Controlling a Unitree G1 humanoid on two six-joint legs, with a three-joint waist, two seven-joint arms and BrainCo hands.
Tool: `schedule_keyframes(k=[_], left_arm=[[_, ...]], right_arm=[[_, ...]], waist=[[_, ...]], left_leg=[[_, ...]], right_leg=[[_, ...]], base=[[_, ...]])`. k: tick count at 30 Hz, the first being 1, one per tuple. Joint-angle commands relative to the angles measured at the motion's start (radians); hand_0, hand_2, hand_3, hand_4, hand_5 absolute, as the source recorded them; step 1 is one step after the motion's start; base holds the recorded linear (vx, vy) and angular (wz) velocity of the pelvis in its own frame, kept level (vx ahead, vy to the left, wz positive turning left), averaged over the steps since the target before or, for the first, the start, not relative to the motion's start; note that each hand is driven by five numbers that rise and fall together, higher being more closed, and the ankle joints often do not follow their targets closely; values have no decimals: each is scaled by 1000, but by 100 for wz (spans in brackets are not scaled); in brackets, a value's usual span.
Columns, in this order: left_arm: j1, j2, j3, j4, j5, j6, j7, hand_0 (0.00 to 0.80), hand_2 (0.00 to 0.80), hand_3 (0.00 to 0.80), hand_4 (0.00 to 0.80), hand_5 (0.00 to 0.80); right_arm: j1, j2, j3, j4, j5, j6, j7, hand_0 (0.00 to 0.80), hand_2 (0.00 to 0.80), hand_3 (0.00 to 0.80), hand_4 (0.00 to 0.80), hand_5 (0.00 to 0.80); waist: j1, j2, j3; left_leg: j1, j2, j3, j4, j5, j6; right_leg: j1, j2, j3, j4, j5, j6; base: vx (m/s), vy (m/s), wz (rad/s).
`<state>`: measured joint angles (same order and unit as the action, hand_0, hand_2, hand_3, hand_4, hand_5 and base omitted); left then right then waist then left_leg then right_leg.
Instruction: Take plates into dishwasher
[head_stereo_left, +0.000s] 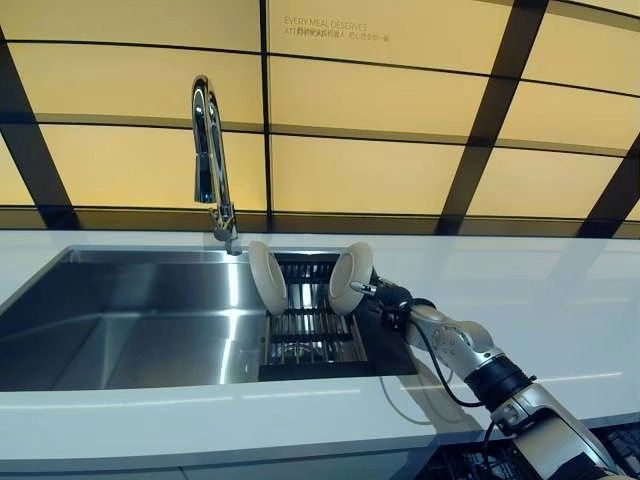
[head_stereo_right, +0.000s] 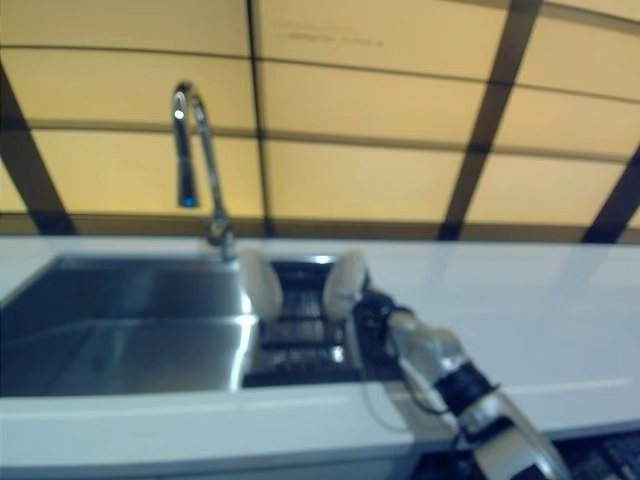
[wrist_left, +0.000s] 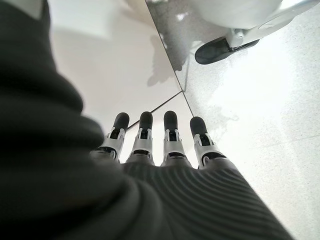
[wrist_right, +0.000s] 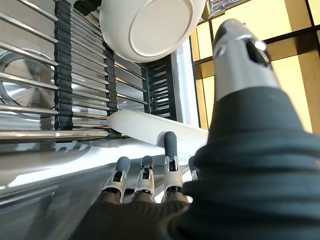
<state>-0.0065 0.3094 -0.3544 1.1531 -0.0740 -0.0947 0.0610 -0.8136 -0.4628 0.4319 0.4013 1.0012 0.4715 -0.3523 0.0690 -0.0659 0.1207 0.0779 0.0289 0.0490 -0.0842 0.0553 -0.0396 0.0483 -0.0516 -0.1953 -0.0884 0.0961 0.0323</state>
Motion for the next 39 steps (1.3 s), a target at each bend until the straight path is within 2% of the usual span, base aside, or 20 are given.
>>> schedule_keyframes(k=[1,12,39], left_arm=[[-66,12,-44,28,-5,-18,4,0,0,0,0,0],[-62,19,-41,25,-8,-22,-1,0,0,0,0,0],[-55,35,-68,16,10,-16,-6,0,0,0,0,0]], right_arm=[[-126,-51,-45,28,-28,-57,25,0,0,0,0,0],[-99,-96,-74,-3,-31,-62,14,0,0,0,0,0],[-174,-117,-87,122,-33,-84,-14,0,0,0,0,0]], waist=[[21,-37,-5],[9,-39,-10],[34,-47,19]], left_leg=[[-4,-54,-14,-3,-47,34],[0,-53,-7,-3,-52,36],[-8,-52,-23,-3,-49,40]], right_leg=[[43,12,33,11,-47,35],[41,12,41,10,-47,38],[33,13,34,17,-44,36]], base=[[0,0,0],[0,0,0],[16,-7,0]])
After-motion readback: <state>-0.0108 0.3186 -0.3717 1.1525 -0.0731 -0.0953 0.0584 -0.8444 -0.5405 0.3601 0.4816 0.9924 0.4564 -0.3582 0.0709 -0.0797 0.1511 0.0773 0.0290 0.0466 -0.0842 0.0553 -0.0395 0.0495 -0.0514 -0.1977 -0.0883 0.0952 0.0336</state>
